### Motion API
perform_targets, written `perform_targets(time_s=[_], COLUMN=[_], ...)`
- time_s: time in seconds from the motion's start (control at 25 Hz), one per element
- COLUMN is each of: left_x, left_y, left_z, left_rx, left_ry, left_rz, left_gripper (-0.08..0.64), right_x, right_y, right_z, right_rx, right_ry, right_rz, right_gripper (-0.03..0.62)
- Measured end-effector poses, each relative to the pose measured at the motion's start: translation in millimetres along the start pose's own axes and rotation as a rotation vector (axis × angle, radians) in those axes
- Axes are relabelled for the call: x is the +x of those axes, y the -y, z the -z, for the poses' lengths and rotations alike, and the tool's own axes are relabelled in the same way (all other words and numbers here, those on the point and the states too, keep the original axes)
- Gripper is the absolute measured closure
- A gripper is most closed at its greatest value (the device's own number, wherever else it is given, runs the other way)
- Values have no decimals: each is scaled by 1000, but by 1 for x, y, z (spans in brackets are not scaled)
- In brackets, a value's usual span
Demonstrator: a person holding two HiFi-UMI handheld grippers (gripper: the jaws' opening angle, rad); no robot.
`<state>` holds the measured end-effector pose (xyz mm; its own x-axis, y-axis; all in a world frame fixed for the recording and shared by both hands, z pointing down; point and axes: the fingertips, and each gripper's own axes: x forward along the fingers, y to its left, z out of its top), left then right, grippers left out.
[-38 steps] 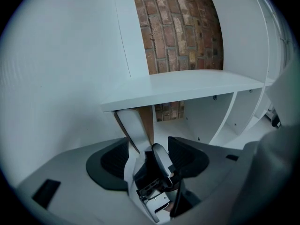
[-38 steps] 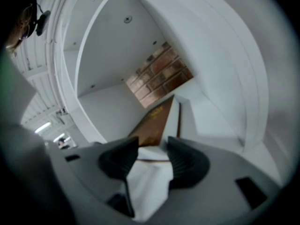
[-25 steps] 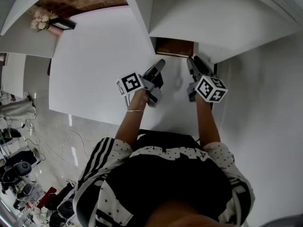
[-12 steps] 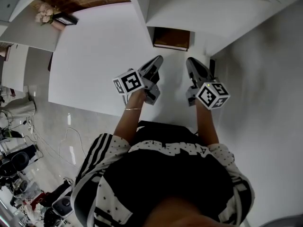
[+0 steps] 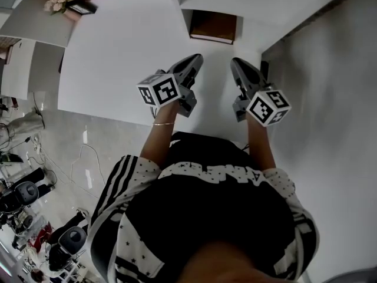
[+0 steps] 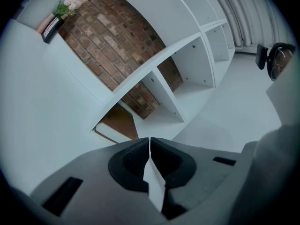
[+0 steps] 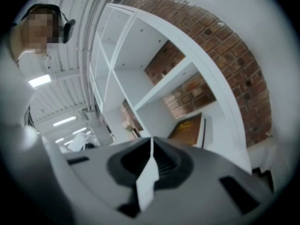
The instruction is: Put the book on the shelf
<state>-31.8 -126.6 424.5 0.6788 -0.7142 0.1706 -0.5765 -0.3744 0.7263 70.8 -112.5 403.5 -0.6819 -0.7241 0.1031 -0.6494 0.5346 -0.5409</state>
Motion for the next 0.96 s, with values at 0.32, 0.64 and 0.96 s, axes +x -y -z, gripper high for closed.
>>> perform_targets(time_s=[0.32,0.64,0.96], left_x=[-3,-4,-3], left_y=[1,-3,-1], left_z=[1,3,2], left_rx=[15,45,37], left_ry=[6,-7,-10], left_rz=[-25,-67,-49], left_gripper=[514,514,515], right_x=[4,6,9], right_y=[-6,-6,-8], right_z=[-1,2,4], right_rx=[-1,-16,-11], right_ry=[-5,-19,-22], right_rz=[-33,-40,-41], right_gripper=[557,557,557])
